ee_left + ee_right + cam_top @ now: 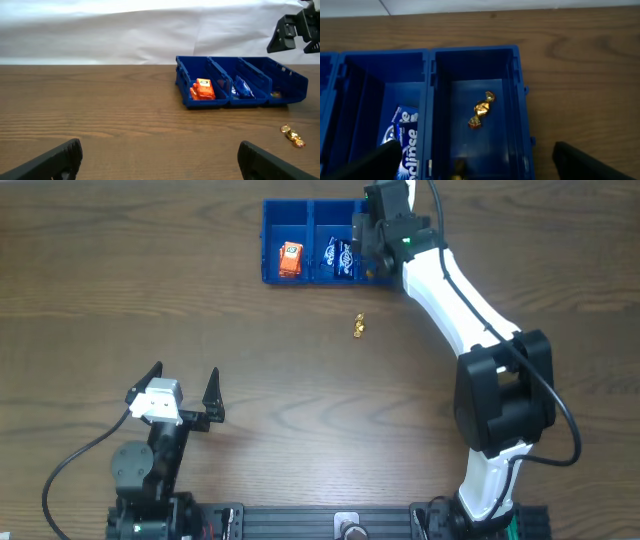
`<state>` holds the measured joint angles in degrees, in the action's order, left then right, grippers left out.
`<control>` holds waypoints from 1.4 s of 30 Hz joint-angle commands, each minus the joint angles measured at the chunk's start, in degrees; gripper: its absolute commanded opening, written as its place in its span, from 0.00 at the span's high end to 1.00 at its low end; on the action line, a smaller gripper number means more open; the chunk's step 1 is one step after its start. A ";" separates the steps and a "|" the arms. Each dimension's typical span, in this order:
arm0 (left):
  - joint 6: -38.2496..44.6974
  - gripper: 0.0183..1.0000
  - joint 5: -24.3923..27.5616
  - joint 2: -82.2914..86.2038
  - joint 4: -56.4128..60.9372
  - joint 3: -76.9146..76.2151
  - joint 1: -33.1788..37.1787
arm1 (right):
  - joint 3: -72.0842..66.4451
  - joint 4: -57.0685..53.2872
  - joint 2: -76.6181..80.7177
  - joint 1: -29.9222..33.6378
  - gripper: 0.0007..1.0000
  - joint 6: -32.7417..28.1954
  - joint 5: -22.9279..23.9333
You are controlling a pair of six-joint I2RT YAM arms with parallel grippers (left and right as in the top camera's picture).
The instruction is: Sort Candies Into Trays
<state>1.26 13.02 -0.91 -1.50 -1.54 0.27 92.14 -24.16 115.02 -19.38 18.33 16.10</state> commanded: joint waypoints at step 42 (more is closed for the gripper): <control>-0.57 0.00 0.76 0.28 -1.66 1.27 0.07 | -2.51 -25.57 8.44 -6.69 0.12 12.96 -12.37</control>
<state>1.28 13.02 -0.91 -1.50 -1.54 0.27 89.54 -49.89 123.15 -26.85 30.20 3.53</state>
